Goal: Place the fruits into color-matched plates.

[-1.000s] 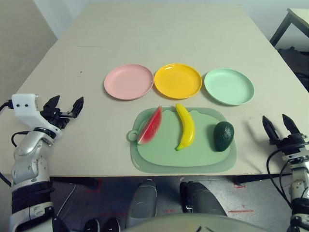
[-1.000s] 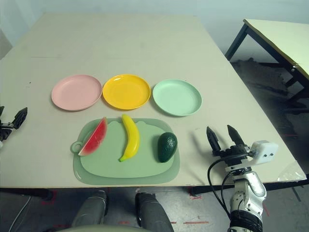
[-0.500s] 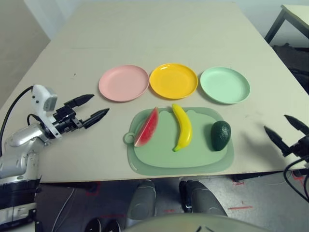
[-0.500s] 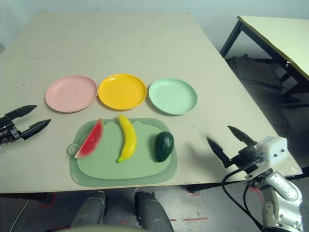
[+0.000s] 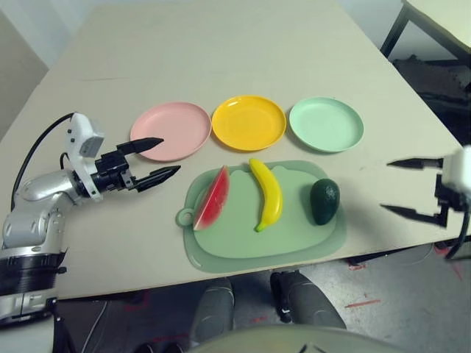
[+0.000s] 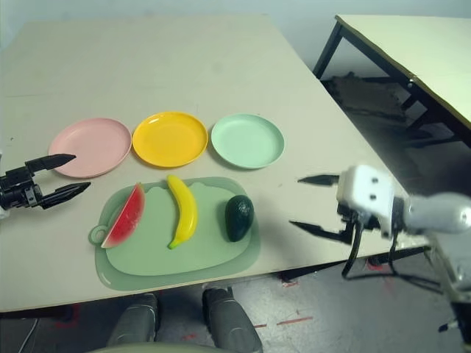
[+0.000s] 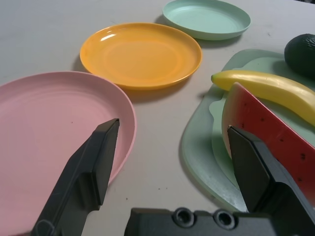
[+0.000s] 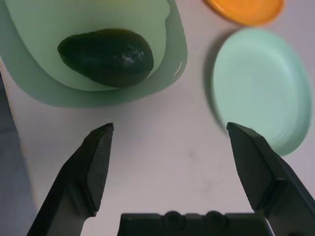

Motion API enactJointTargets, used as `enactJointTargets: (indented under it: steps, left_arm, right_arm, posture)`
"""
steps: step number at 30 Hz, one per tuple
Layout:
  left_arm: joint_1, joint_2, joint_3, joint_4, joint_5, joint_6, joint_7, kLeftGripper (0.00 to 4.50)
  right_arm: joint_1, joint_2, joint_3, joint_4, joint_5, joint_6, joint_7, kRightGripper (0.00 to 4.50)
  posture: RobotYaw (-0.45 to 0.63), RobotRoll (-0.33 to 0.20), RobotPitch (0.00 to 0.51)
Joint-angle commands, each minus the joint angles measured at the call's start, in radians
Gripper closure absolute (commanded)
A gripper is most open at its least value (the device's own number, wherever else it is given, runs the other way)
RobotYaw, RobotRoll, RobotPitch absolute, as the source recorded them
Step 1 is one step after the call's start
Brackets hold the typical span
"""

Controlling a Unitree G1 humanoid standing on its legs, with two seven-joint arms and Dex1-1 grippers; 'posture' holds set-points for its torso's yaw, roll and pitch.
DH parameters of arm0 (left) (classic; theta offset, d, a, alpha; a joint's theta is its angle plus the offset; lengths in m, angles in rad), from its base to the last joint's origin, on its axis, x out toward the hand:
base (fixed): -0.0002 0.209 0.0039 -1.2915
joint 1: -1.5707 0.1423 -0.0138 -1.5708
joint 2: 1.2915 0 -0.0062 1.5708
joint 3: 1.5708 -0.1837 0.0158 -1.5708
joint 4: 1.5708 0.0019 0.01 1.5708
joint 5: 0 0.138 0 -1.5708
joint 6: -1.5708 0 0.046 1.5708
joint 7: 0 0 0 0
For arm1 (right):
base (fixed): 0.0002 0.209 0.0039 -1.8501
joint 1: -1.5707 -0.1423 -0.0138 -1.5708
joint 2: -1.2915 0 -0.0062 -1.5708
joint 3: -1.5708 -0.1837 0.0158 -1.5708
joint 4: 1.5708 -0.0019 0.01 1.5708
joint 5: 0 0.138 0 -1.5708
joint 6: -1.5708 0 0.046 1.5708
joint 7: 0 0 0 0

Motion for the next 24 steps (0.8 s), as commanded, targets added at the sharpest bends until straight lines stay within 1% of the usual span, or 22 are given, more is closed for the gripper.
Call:
enactJointTargets:
  steps: [1, 3, 5, 10, 13, 18, 24]
  left_arm:
    - [0.007, 0.021, -0.020, -0.007, 0.018, -0.004, -0.036, 0.04]
    - [0.018, 0.036, -0.029, -0.026, 0.027, -0.007, -0.054, 0.04]
    - [0.042, 0.051, -0.036, -0.062, 0.035, -0.015, -0.070, 0.04]
    - [0.106, 0.059, -0.026, -0.206, -0.006, 0.016, -0.086, 0.04]
    - [0.137, 0.063, -0.033, -0.281, -0.032, 0.040, -0.105, 0.04]
    - [0.150, 0.079, -0.032, -0.355, -0.083, 0.079, -0.144, 0.04]
    - [0.117, 0.105, -0.047, -0.398, -0.119, 0.121, -0.177, 0.04]
  right_arm:
    - [-0.159, 0.004, 0.162, 0.061, -0.116, -0.092, 0.138, 0.00]
    - [-0.274, 0.043, 0.242, 0.082, -0.158, -0.127, 0.204, 0.00]
    - [-0.351, 0.084, 0.310, 0.083, -0.184, -0.162, 0.262, 0.00]
    - [-0.416, 0.108, 0.453, 0.086, -0.200, -0.253, 0.282, 0.00]
    - [-0.450, 0.138, 0.514, 0.116, -0.228, -0.283, 0.282, 0.00]
    - [-0.513, 0.199, 0.569, 0.189, -0.281, -0.326, 0.282, 0.00]
    - [-0.518, 0.247, 0.565, 0.217, -0.322, -0.326, 0.282, 0.00]
  posture:
    - [-0.07, 0.000, 0.139]
    - [-0.06, 0.000, 0.140]
    - [-0.04, 0.000, 0.142]
    - [0.01, 0.000, 0.149]
    - [0.03, 0.000, 0.158]
    - [0.06, 0.000, 0.160]
    - [0.06, 0.000, 0.157]
